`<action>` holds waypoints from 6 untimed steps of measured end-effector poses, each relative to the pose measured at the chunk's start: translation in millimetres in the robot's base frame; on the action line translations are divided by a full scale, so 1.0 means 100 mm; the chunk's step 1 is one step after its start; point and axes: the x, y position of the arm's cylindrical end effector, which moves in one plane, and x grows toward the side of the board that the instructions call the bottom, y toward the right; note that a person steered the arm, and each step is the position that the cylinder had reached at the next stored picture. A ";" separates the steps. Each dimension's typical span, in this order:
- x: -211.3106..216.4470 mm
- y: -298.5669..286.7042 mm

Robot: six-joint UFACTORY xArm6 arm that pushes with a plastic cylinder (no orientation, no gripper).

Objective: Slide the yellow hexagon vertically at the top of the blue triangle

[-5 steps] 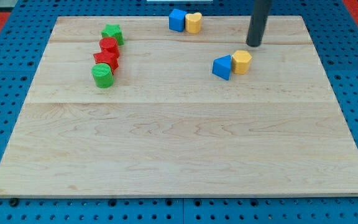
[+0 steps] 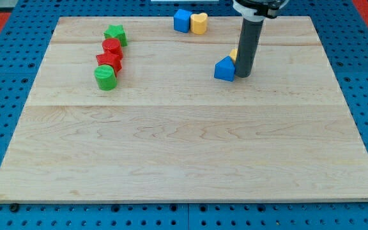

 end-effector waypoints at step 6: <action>-0.86 -0.25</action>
